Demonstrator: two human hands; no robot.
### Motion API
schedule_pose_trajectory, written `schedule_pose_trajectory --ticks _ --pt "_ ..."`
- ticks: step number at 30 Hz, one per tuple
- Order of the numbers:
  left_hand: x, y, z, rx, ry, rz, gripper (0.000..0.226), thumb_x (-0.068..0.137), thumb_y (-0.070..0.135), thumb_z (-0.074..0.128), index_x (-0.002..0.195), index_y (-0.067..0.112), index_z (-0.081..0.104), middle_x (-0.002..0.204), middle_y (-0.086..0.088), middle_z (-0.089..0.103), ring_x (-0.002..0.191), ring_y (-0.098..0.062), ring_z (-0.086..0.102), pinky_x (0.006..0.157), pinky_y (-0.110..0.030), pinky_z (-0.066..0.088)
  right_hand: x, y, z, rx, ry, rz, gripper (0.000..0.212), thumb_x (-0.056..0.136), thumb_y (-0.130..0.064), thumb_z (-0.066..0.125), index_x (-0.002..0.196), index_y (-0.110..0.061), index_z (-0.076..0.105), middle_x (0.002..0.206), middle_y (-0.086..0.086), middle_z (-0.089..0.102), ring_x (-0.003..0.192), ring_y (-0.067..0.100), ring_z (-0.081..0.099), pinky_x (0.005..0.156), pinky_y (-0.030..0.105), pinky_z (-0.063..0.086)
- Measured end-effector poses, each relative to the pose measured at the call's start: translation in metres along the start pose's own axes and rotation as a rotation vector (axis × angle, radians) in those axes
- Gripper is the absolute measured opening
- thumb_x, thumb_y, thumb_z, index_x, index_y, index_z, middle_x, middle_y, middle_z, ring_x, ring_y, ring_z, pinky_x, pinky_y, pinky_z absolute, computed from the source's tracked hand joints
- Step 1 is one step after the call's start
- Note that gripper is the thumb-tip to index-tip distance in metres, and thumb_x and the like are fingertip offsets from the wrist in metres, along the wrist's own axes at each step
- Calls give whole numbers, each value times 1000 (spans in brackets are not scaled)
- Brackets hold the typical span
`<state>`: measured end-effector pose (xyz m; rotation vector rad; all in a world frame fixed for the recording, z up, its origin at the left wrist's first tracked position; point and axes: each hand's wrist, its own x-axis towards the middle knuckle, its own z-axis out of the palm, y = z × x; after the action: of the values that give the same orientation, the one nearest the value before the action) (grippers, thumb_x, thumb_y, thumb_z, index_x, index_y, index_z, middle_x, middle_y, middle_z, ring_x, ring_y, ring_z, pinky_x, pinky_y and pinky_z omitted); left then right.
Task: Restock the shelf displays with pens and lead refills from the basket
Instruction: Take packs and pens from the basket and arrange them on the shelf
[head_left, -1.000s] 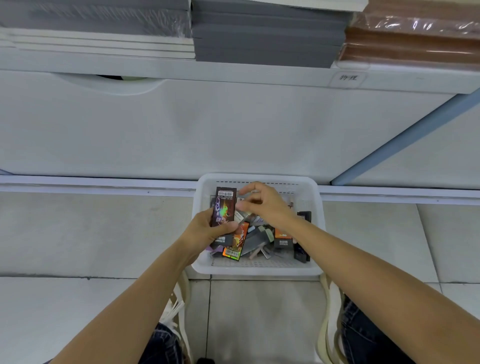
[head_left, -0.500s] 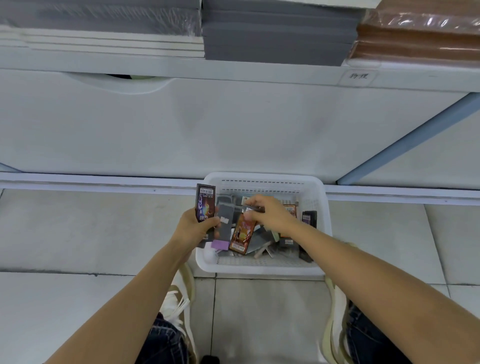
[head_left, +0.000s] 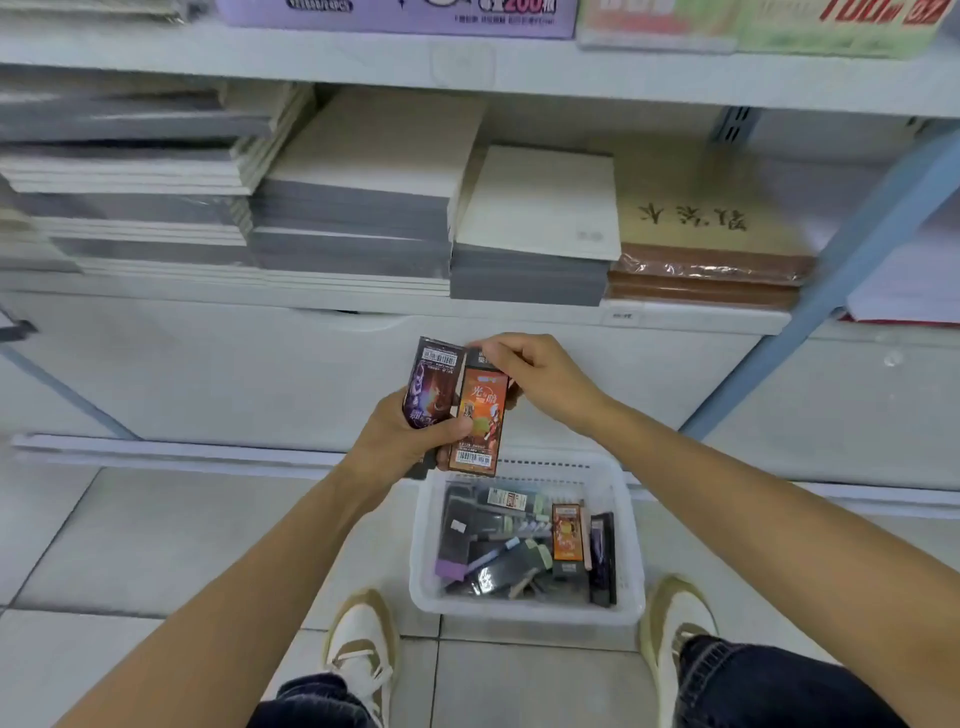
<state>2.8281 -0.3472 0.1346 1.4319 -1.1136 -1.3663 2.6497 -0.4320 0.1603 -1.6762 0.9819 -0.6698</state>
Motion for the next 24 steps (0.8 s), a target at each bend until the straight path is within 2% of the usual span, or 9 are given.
schedule_pose_trajectory --ticks 2,4,6,8,11,15,18,21,24 --pt "-14 33 -8 -37 -3 101 29 63 29 86 89 25 73 90 -14 73 75 -25 66 70 -40 59 -4 -37 -9 14 -52 -53 26 99 -17 52 121 -8 63 90 11 68 68 8 60 54 22 50" --pt "-27 64 -15 -31 -13 156 22 69 32 80 87 23 72 84 -13 73 68 -23 65 61 -35 59 -8 -71 -17 18 -58 -100 31 95 -14 58 126 -9 60 96 16 67 70 8 61 56 21 50" --pt "-36 95 -22 -14 -19 179 20 84 35 70 90 16 67 72 -8 70 56 -17 62 51 -26 53 -11 -104 -24 21 -20 -154 33 93 -13 61 126 -11 60 101 20 67 74 11 63 62 27 53" --pt "-41 125 -27 -82 12 190 18 95 27 56 94 9 61 66 -6 66 48 -17 58 49 -24 51 -12 -140 -31 17 41 -226 30 92 -14 63 122 -15 61 95 19 68 76 16 63 68 35 53" --pt "-48 170 -33 -195 79 248 21 95 19 45 96 6 62 67 -10 64 46 -19 58 49 -27 53 -11 -194 -44 40 131 -371 24 92 -11 62 115 -15 62 87 15 66 71 16 62 67 30 54" --pt "-49 211 -45 -163 131 451 21 100 25 48 104 9 61 77 -7 72 58 -18 66 63 -35 59 -7 -256 -66 -15 259 -531 19 94 -10 60 113 -10 59 96 12 67 84 21 66 74 34 57" --pt "-50 233 -53 -132 143 554 18 100 27 50 108 15 61 95 -7 75 74 -18 71 61 -29 57 0 -294 -82 -95 351 -641 19 95 -7 57 114 -8 55 92 11 64 84 20 64 71 32 58" --pt "-49 247 -58 -152 178 573 17 98 30 55 108 16 59 98 -5 75 80 -19 73 57 -25 55 12 -319 -95 -195 440 -689 21 94 -3 55 115 -1 53 93 14 59 84 21 61 66 27 59" --pt "-45 253 -65 -166 238 562 26 96 30 57 114 11 58 94 -4 76 80 -19 73 60 -28 56 27 -328 -100 -312 447 -682 19 93 -4 56 112 0 55 92 10 60 88 28 62 76 40 59"
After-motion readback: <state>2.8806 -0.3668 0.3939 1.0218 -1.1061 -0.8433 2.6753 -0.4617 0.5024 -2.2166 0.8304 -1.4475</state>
